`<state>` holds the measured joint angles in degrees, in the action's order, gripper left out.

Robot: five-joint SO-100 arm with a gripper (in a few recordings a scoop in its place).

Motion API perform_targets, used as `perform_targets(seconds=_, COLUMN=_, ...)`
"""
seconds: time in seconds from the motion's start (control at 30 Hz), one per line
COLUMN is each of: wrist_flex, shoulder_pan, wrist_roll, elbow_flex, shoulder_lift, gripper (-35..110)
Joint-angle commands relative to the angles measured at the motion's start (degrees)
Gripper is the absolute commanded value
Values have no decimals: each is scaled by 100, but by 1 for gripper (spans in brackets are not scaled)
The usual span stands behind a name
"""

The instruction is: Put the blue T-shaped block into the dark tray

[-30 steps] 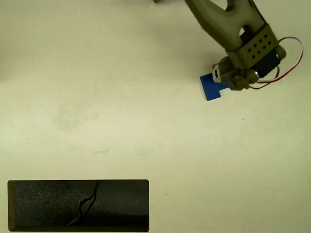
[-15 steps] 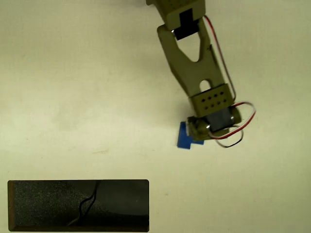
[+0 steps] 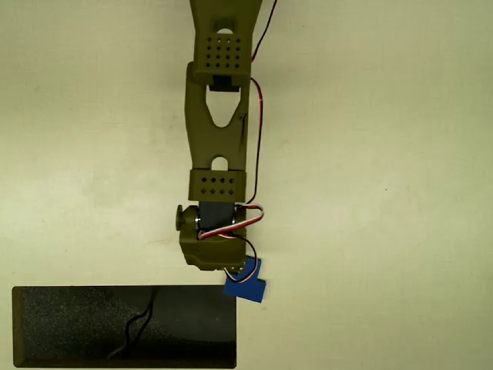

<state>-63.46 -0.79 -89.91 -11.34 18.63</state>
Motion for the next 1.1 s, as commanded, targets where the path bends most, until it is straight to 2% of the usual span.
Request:
perform_targets(seconds=0.0, wrist_flex=-70, shoulder_pan=-220, wrist_roll=9, elbow_flex=141, shoulder_lift=396, gripper=0)
perform_targets(seconds=0.13, wrist_flex=-272, shoulder_pan=167, wrist_roll=817, elbow_flex=114, shoulder_lift=1397, gripper=0)
perform_targets(seconds=0.27, wrist_flex=-158, shoulder_pan=756, wrist_roll=1204, elbow_flex=853, shoulder_lift=1767, gripper=0)
perform_targets(seconds=0.4, wrist_flex=-255, shoulder_pan=1283, wrist_roll=729, elbow_flex=686, shoulder_lift=1564, gripper=0)
perform_targets(seconds=0.57, wrist_flex=343, shoulder_pan=1538, wrist_roll=457, elbow_flex=-229, shoulder_lift=905, gripper=0)
perform_targets(seconds=0.9, wrist_flex=290, shoulder_pan=1433, wrist_roll=-308, elbow_flex=-545, shoulder_lift=404, gripper=0)
perform_targets(seconds=1.07, wrist_flex=738, shoulder_pan=1046, wrist_roll=-756, elbow_flex=-527, shoulder_lift=211, gripper=0)
